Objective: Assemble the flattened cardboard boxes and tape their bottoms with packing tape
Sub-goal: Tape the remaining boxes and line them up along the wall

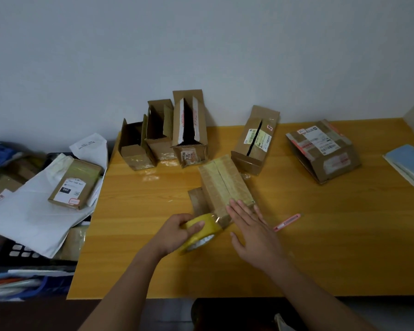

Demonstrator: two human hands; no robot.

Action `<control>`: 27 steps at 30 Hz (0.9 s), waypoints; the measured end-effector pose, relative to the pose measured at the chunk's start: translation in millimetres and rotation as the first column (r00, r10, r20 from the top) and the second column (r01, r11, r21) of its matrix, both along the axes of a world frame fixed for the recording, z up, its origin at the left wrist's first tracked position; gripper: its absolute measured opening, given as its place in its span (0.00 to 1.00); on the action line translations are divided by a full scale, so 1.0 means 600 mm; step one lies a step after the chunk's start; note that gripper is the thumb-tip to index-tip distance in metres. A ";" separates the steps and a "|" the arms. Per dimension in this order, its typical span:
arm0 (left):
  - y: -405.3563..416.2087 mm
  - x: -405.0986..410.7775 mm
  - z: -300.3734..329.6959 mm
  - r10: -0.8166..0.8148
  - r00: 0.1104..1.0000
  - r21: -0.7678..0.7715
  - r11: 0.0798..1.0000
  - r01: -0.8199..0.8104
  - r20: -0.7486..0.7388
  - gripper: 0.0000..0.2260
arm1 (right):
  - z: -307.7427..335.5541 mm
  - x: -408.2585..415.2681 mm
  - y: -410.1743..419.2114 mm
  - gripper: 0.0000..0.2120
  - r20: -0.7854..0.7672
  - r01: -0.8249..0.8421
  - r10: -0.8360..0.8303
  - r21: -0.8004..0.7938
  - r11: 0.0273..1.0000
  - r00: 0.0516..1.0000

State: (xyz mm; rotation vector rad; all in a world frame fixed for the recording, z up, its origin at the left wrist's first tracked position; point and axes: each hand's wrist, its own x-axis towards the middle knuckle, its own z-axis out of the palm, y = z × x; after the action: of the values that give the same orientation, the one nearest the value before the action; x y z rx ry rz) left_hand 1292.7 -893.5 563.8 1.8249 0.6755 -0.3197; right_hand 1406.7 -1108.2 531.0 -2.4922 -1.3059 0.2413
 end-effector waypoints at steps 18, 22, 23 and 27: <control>-0.007 -0.006 -0.007 -0.069 0.985 0.491 0.860 0.139 -0.158 0.20 | 0.012 -0.002 0.013 0.27 -0.062 0.087 -0.082 0.081 0.993 0.995; -0.009 -0.016 -0.022 0.023 0.999 0.267 0.963 -0.028 0.023 0.05 | 0.030 -0.014 0.057 0.19 -0.146 0.322 -0.301 0.150 0.935 0.942; -0.010 -0.017 -0.023 0.040 0.998 0.224 0.973 -0.050 0.050 0.04 | 0.031 -0.017 0.066 0.19 -0.120 0.352 -0.336 0.146 0.925 0.934; -0.005 -0.010 -0.020 0.106 0.991 0.082 0.990 -0.112 0.079 0.05 | 0.033 -0.025 0.090 0.30 -0.041 0.445 -0.444 0.005 0.896 0.895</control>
State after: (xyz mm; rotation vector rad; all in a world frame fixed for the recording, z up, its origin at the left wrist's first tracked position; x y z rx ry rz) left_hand 1286.5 -896.8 551.8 1.8636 0.7433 -0.1515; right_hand 1391.5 -1054.0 550.9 -2.6721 -0.6835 0.1678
